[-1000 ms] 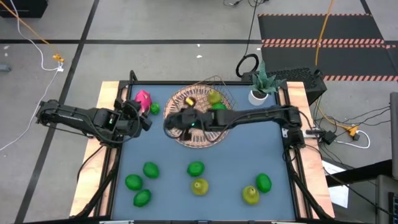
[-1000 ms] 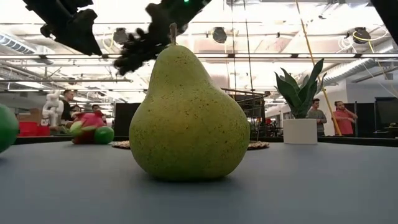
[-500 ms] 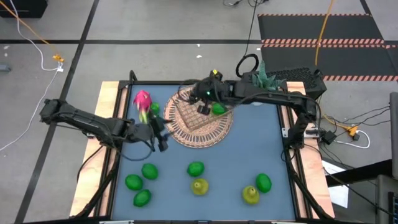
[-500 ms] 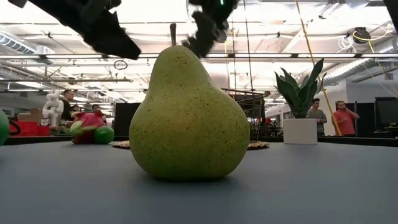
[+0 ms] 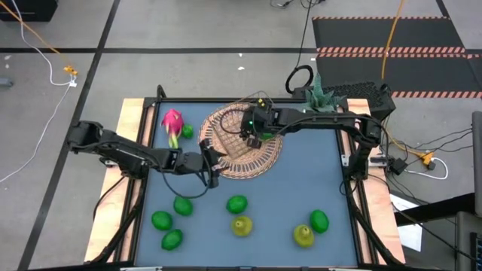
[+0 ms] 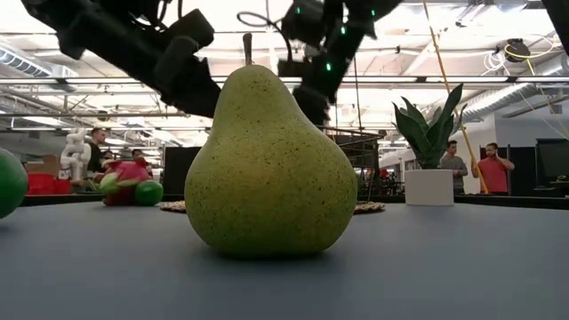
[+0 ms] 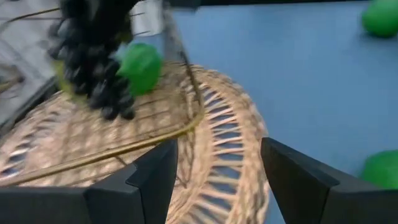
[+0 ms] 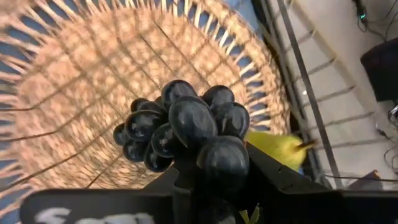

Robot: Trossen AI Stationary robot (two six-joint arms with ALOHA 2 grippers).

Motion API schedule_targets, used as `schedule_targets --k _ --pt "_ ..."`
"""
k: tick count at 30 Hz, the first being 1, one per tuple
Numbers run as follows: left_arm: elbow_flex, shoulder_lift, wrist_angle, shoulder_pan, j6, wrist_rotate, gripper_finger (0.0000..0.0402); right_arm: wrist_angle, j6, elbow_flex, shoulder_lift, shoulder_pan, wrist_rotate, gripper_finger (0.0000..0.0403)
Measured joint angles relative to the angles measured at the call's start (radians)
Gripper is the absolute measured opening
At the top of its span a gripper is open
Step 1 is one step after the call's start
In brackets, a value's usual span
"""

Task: Build produce basket
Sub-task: Put the violet grapes into the wire basket

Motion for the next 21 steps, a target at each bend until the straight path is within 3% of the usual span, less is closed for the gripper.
schedule_targets --k 7,13,21 --pt "0.0 0.023 0.035 0.002 0.088 0.075 0.0232 0.249 -0.004 -0.141 -0.003 -0.047 -0.116 0.0074" --pt "0.0 0.022 0.038 0.023 0.082 0.064 0.0232 0.299 -0.008 -0.175 0.002 -0.065 -0.146 0.0078" --pt "0.0 0.022 0.004 0.095 0.021 0.04 0.0232 0.352 0.01 -0.175 0.0 -0.057 -0.149 0.0134"
